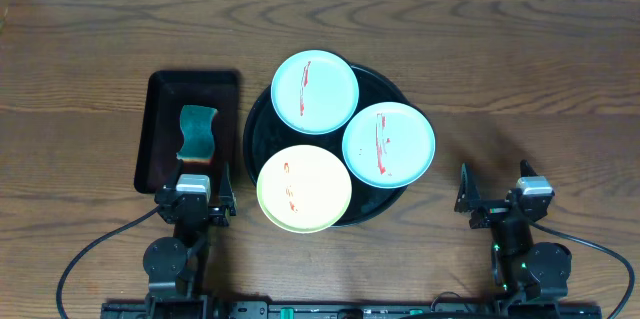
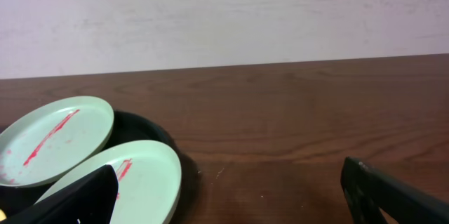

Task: Clean dirty plates on tray and stack at the side
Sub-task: 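Move the left gripper over the green sponge in the black tray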

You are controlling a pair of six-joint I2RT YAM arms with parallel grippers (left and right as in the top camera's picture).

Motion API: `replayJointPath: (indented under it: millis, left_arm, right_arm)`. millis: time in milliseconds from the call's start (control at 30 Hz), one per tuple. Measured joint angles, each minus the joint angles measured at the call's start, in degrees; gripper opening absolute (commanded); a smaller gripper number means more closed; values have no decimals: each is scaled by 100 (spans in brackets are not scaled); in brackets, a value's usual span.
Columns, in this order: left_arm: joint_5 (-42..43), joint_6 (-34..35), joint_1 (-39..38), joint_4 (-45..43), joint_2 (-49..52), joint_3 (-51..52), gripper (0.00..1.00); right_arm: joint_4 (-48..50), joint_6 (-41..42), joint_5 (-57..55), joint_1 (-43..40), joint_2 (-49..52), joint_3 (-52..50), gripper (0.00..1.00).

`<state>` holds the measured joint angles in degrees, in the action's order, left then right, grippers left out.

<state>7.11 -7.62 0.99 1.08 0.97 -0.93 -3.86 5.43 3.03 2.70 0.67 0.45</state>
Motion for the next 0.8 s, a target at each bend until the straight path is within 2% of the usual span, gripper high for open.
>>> replayJointPath:
  millis: [300,467,633,800]
  left_arm:
    - [0,26,2,0,0,-4,76]
    - [4,319,0,197,195,-125,76]
    - [63,619,0,800,1016,-706,76]
    - [269,723,0,1495,2385,-2096,76]
  right_arm:
    - [31,44,2,0,0,0,99]
    - [26,529,22,0,2,0,99]
    - [-157,909,264,0,72,157,99]
    - [-846,1051,420,0,568,929,99]
